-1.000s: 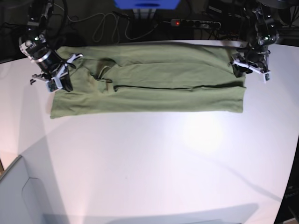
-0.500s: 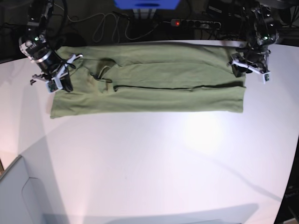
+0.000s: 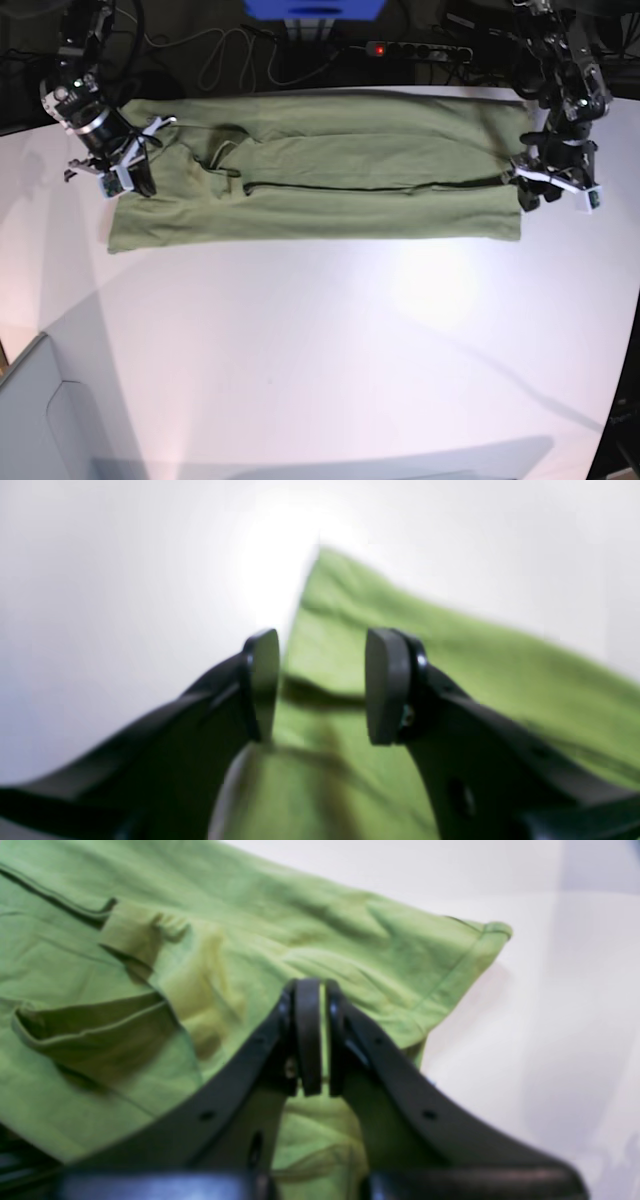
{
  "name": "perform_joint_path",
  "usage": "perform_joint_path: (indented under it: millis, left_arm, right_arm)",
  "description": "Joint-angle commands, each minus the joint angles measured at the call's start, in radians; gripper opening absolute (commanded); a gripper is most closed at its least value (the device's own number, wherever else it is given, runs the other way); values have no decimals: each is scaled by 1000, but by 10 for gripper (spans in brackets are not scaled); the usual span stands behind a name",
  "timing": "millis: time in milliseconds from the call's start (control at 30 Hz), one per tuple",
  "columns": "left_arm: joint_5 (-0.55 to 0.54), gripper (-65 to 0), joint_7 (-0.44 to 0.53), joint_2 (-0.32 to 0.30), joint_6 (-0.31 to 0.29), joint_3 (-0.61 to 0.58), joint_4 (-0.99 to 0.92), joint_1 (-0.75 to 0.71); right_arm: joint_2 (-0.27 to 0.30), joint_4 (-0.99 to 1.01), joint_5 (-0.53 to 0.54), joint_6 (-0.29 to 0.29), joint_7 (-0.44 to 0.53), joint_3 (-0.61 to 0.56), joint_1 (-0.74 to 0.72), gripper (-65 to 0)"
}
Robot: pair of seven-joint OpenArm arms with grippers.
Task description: Fold the T-shirt properly
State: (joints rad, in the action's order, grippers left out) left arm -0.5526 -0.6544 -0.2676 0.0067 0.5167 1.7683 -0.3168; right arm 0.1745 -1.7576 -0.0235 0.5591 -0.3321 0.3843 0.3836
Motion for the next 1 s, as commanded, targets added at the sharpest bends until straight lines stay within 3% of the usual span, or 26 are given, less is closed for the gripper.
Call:
perform_joint_path:
  millis: [0, 300, 967]
  left_arm:
    - [-1, -378, 11, -5, 0, 10, -9, 21]
    - [-1, -378, 11, 9, -6, -14, -149, 103]
    - [-1, -378, 12, 8, -6, -28, -216, 14]
  right_arm:
    - [10, -14, 12, 9, 26, 6, -2, -645]
    - [10, -14, 12, 9, 26, 6, -2, -645]
    - [10, -14, 12, 9, 26, 6, -7, -645]
